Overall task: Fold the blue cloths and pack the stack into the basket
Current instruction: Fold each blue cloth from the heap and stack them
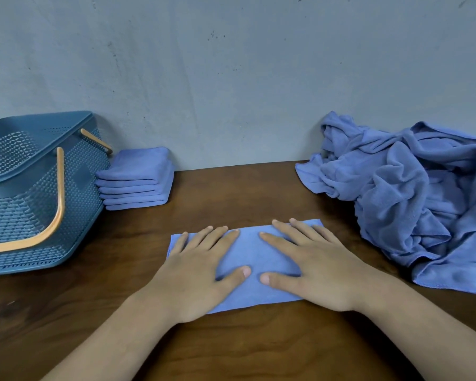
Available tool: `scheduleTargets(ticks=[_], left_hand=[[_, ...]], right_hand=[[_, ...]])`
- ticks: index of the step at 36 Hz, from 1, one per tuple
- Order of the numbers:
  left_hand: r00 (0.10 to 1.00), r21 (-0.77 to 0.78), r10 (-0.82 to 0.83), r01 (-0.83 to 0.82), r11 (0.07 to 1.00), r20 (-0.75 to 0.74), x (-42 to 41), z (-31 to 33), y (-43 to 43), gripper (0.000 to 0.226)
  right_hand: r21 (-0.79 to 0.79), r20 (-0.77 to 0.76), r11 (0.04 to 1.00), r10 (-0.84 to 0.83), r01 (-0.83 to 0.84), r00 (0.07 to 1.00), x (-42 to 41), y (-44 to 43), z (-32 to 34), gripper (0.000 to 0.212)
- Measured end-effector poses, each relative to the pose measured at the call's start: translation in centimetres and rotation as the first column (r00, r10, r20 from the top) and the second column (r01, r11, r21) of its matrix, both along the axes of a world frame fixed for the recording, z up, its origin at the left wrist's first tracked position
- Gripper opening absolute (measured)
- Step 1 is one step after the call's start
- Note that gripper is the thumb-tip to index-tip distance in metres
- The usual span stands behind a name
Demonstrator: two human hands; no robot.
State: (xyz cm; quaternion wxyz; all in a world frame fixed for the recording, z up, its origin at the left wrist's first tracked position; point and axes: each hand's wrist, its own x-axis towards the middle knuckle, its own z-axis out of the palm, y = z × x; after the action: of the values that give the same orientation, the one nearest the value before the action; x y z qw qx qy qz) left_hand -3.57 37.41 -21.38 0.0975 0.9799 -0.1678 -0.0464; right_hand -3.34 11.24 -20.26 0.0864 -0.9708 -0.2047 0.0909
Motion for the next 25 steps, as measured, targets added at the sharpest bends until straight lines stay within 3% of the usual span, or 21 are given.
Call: scheduleTargets(ticks=[4, 16, 21, 23, 25], left_hand=[[1.000, 0.017, 0.020, -0.020, 1.000, 0.008, 0.0, 0.1, 0.3, 0.079], [0.992, 0.032, 0.128, -0.127, 0.991, -0.020, 0.7, 0.0, 1.4, 0.080], [0.987, 0.045, 0.152, -0.149, 0.988, -0.053, 0.9, 0.3, 2.7, 0.078], [0.988, 0.059, 0.154, -0.152, 0.987, -0.017, 0.7, 0.3, 2.9, 0.077], [0.987, 0.078, 0.101, -0.112, 0.991, 0.127, 0.2, 0.4, 2.4, 0.072]], right_hand=[[0.004, -0.002, 0.999, -0.032, 0.032, 0.999, 0.5, -0.3, -0.4, 0.076], [0.047, -0.040, 0.993, -0.104, 0.106, 0.994, 1.1, -1.9, -0.8, 0.078], [0.146, 0.036, 0.962, -0.239, 0.232, 0.970, 2.3, -3.7, -1.1, 0.072], [0.169, 0.093, 0.953, -0.268, 0.250, 0.959, 2.8, -4.1, -0.9, 0.064], [0.151, 0.124, 0.956, -0.271, 0.252, 0.955, 3.1, -4.0, -0.6, 0.052]])
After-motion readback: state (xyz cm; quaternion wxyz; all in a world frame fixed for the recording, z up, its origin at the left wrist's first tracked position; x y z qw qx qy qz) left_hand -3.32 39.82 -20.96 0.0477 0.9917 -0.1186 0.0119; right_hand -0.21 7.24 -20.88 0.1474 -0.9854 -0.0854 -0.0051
